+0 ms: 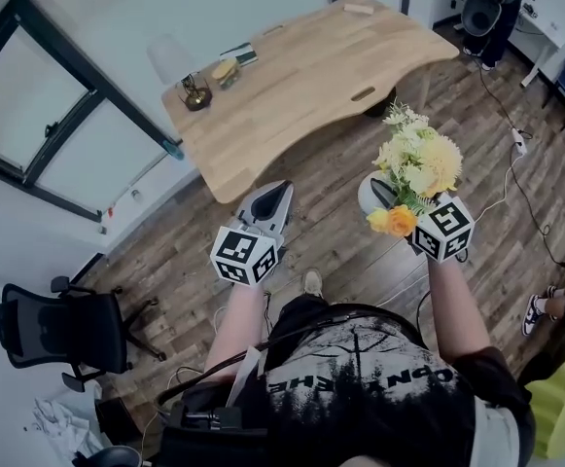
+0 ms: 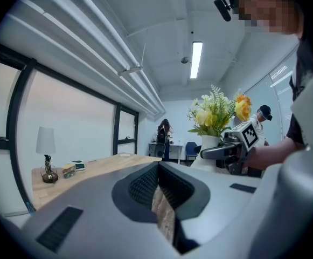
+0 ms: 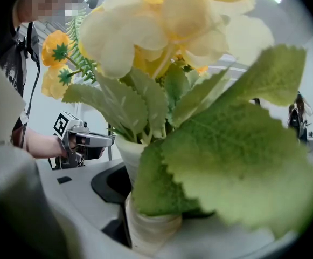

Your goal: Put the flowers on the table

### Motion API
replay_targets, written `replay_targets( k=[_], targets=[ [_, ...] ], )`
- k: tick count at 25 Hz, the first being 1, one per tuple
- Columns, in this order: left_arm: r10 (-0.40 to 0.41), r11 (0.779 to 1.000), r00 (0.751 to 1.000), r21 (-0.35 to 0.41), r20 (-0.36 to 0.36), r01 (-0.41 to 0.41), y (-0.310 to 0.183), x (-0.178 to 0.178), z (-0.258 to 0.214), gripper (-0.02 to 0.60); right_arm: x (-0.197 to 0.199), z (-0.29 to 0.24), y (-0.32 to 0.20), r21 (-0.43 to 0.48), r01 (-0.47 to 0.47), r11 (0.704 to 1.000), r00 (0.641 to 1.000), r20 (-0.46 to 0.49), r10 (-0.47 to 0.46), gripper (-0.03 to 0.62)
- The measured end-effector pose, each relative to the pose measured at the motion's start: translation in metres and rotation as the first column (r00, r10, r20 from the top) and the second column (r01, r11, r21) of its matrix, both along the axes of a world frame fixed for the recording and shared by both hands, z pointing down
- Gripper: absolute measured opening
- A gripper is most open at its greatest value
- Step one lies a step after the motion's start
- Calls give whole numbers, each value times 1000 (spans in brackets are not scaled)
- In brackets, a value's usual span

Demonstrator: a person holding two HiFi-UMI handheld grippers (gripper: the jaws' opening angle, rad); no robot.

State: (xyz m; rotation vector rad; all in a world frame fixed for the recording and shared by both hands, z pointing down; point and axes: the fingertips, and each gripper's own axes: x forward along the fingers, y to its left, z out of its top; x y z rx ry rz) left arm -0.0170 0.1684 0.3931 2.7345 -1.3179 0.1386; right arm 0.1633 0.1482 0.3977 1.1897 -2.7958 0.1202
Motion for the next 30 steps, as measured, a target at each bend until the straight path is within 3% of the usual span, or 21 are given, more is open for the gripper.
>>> replay_targets(
  k=[21,30],
  targets=[
    [106,994,994,5,5,-106,-157,-78,-1,13,-82,-9,-146,11,-93,996,996,2,93,259],
    [126,992,992,-14,-12,-127,-204,-101,14,14,-110,4,-186,-8,-99,995,995,-16,99,259]
  ],
)
